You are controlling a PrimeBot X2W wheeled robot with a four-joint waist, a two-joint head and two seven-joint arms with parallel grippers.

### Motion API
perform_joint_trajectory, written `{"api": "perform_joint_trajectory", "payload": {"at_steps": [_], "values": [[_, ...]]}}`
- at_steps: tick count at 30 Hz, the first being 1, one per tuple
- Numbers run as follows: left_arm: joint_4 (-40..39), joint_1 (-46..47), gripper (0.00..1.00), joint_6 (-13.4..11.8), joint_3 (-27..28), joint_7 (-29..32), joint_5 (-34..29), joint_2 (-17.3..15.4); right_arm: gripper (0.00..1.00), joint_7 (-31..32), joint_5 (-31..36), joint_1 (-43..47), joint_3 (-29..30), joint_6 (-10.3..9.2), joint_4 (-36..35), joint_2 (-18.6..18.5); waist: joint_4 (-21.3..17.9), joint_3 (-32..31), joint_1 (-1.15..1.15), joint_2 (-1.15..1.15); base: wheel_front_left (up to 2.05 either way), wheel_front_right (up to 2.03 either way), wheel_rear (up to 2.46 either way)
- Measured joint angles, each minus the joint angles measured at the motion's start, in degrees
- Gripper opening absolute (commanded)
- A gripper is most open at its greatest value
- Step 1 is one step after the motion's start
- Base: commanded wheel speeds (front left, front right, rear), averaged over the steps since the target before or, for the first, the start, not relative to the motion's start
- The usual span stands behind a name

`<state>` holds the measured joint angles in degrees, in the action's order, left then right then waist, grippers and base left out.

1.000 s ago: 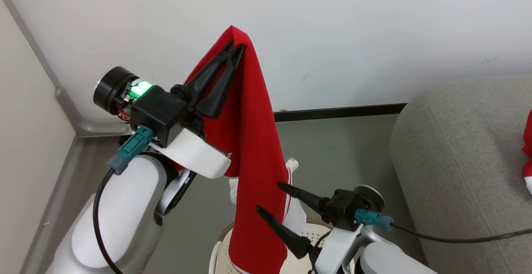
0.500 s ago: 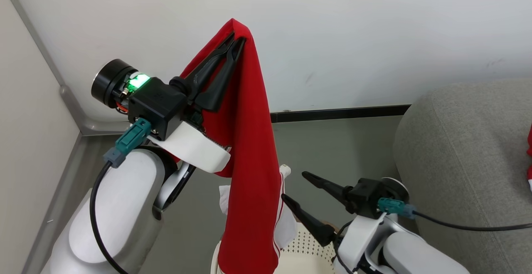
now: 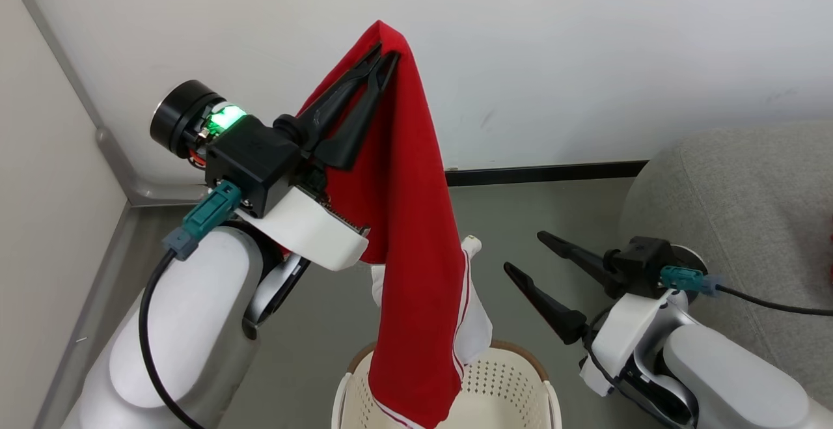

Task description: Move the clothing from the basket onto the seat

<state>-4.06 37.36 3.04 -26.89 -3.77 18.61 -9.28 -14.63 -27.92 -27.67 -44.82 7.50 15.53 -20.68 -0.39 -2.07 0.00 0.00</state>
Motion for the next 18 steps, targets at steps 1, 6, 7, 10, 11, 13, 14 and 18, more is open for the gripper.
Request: {"api": "perform_joint_trajectory", "payload": {"at_steps": [1,6,7,10,11,13,14,18], "values": [[-0.16,0.08,0.00,0.30,-0.19,-0.01,0.00,0.04,1.00,0.00,-1.44,-0.01,-0.94,0.00,-0.07,-0.29,0.06,0.05,0.00,0.00,0.00,0.00,0.00],[-0.70,1.21,0.00,1.20,-1.36,-0.41,0.03,0.30,1.00,1.10,-6.46,-4.74,-7.24,0.00,-0.87,-3.82,0.47,0.40,0.00,0.00,0.00,0.00,0.00],[-0.73,1.27,0.00,1.23,-1.58,-0.42,0.03,0.38,1.00,1.21,-7.11,-5.83,-8.17,0.00,-1.11,-4.65,0.56,0.45,0.00,0.00,0.00,0.00,0.00],[-0.75,1.31,0.00,1.47,-2.09,-0.71,0.03,0.64,1.00,2.74,-8.47,-8.75,-12.12,0.00,-1.91,-6.77,0.91,0.60,0.00,0.00,0.00,0.00,0.00],[-0.77,1.32,0.00,1.70,-2.23,-0.97,0.04,0.65,1.00,3.16,-8.98,-9.54,-13.59,0.00,-2.12,-7.31,1.04,0.64,0.00,0.00,0.00,0.00,0.00],[-0.80,1.41,0.00,1.72,-2.58,-1.10,0.12,0.82,1.00,4.23,-10.68,-11.05,-17.13,0.00,-2.87,-8.25,1.33,0.71,0.00,0.00,0.00,0.00,0.00],[-0.81,1.50,0.00,1.72,-2.71,-1.11,0.12,0.92,1.00,4.77,-11.68,-11.73,-19.01,0.00,-3.38,-8.58,1.48,0.75,0.00,0.00,0.00,0.00,0.00],[-0.89,2.25,0.00,1.91,-3.31,-1.43,0.12,1.55,1.00,6.89,-15.69,-14.19,-25.44,0.01,-5.19,-9.27,2.07,0.89,0.00,0.00,0.00,0.00,0.00]]}}
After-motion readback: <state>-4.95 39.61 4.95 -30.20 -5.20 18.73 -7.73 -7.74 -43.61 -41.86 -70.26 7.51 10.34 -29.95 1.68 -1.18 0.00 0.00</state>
